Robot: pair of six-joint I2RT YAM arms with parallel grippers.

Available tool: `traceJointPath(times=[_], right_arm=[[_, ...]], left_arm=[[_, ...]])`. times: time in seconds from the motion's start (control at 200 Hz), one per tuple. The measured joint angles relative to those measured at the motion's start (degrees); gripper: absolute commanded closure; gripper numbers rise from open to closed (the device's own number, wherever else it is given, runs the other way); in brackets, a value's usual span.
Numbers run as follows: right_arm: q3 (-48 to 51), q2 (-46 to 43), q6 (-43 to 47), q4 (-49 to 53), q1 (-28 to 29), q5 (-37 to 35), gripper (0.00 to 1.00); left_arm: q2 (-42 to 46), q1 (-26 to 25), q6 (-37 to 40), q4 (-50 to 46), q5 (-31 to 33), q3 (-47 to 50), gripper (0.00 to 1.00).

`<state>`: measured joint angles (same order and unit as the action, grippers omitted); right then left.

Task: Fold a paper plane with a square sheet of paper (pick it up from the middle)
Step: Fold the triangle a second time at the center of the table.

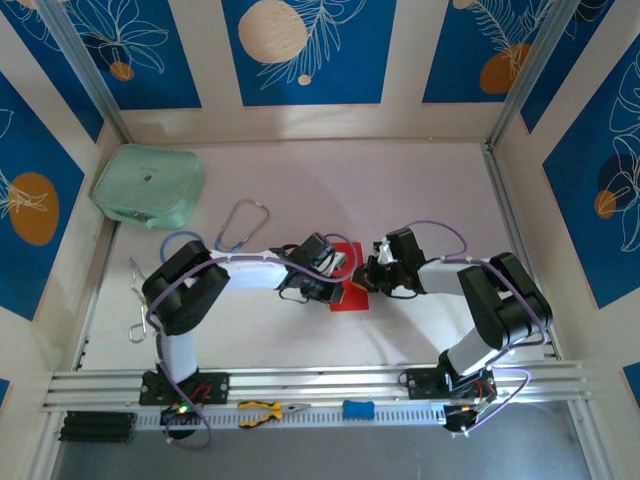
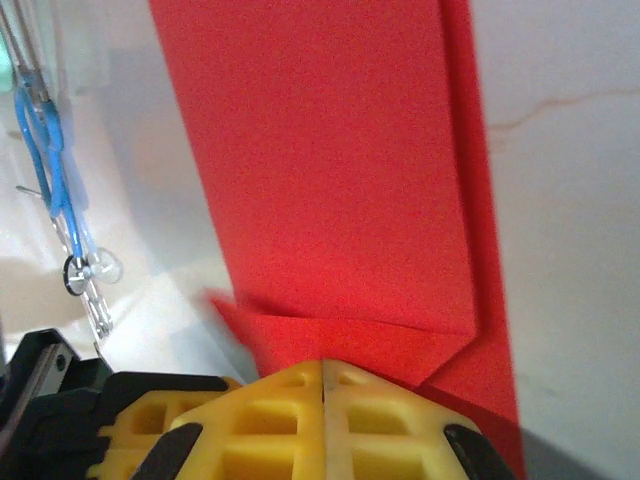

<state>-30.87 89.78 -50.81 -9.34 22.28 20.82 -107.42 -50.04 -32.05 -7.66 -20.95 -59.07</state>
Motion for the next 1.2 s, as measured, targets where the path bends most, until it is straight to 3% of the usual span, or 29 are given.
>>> traceJointPath(times=[0.23,0.375,0.93,1.2], right_arm=[[-0.3,1.7,-0.4,-0.8,4.5,-0.5,1.00],[-0.3,3.5,-0.9,-2.5,3.9,0.4,1.00],[-0.2,4.9,0.5,-3.9,-7.2,4.7,1.00],[-0.2,1.7,1.5,-0.9,-10.2,1.6,1.00]], left_arm=[[0.0,0.0,0.0,0.4,-0.1,0.2,1.00],[0.1,0.1,0.0,0.8,-0.2,0.5,1.00],[0.2,0.3,0.0,1.5,-0.2,0.7,1.00],[0.2,0.3,0.0,1.5,-0.2,0.7,1.00]])
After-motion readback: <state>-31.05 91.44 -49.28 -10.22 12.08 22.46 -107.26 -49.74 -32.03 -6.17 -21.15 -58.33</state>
